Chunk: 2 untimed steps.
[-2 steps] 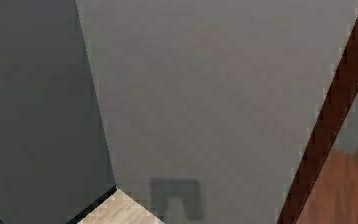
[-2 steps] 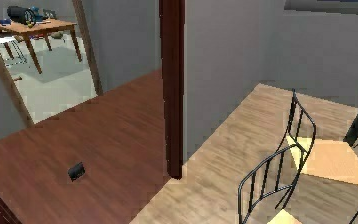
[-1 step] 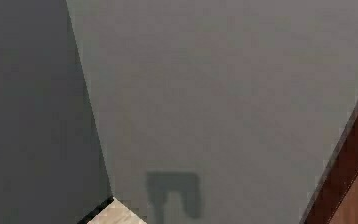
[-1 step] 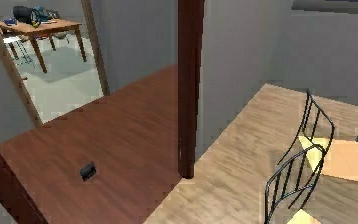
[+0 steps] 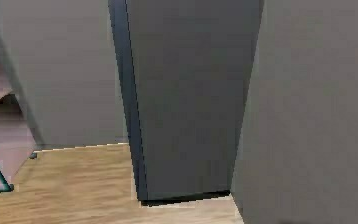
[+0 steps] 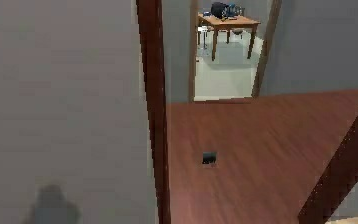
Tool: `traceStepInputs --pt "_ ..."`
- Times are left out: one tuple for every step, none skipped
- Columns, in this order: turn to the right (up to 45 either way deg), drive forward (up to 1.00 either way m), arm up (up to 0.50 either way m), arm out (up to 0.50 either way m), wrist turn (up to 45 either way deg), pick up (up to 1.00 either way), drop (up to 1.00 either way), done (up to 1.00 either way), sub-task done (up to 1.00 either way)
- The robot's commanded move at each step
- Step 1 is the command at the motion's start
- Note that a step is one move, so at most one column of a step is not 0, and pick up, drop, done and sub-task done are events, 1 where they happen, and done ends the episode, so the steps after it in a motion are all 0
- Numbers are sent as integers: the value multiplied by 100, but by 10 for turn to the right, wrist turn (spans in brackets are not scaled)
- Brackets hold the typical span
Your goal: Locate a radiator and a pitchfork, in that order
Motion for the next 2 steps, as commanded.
traceStepInputs --pt "-360 0 0 0 0 0 0 0 0" --pt "0 75 0 0 0 0 0 0 0"
